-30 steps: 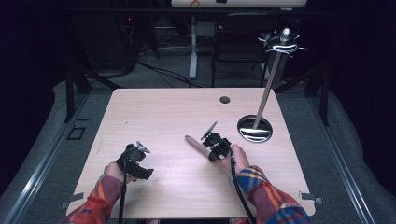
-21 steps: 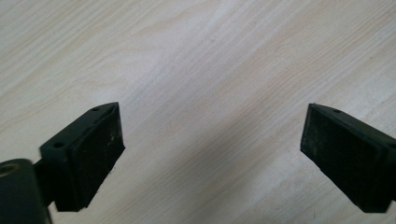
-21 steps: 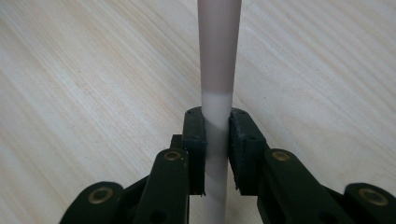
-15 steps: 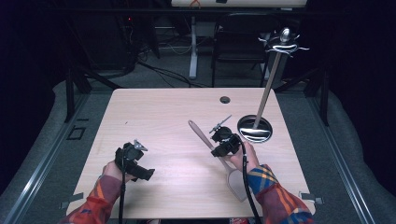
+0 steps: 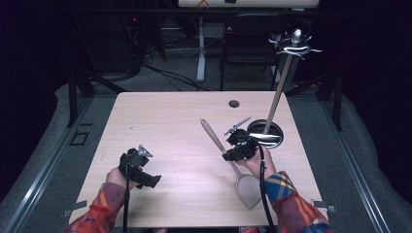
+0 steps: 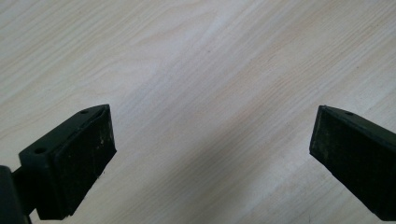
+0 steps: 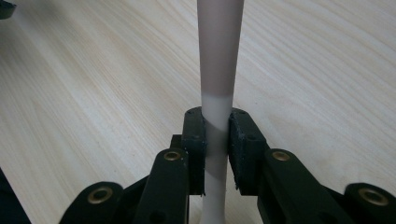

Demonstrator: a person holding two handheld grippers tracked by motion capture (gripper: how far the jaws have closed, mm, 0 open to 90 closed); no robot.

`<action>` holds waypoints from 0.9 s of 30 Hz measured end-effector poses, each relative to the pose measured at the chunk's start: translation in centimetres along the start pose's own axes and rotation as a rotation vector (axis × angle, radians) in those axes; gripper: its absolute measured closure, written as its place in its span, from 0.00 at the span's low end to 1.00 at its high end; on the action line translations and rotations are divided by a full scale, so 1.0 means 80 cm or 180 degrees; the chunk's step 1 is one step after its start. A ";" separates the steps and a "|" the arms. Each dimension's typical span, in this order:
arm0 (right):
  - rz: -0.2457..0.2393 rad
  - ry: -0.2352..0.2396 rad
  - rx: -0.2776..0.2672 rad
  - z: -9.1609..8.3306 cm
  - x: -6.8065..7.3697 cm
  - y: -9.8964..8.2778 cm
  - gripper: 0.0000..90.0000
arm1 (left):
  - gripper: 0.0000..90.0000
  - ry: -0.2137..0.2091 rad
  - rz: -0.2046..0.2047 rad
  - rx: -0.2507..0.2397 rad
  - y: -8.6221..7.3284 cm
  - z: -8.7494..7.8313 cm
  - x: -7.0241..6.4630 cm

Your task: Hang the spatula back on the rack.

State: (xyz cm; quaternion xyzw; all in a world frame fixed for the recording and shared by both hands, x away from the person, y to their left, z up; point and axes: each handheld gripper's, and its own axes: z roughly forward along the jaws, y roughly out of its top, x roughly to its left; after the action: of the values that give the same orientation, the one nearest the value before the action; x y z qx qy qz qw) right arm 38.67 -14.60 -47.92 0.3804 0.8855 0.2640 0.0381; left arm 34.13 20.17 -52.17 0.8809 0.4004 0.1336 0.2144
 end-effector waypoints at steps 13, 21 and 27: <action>-0.0100 -0.0144 -0.0410 -0.029 0.005 0.003 0.87 | 0.00 0.0010 0.0062 -0.0135 0.001 0.000 0.000; -0.0172 -0.0438 -0.0842 -0.057 0.010 0.002 0.87 | 0.00 0.0009 0.0088 -0.0129 0.002 0.000 -0.001; -0.0188 -0.0647 -0.1062 -0.073 0.011 0.000 0.87 | 0.00 -0.0001 0.0104 -0.0110 0.005 0.001 -0.002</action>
State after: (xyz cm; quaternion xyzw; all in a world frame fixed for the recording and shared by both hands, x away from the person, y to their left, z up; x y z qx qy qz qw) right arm 36.46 -16.57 -42.80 0.3674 0.8319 0.3660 0.1975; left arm 34.29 19.79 -52.07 0.8835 0.3835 0.1438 0.2274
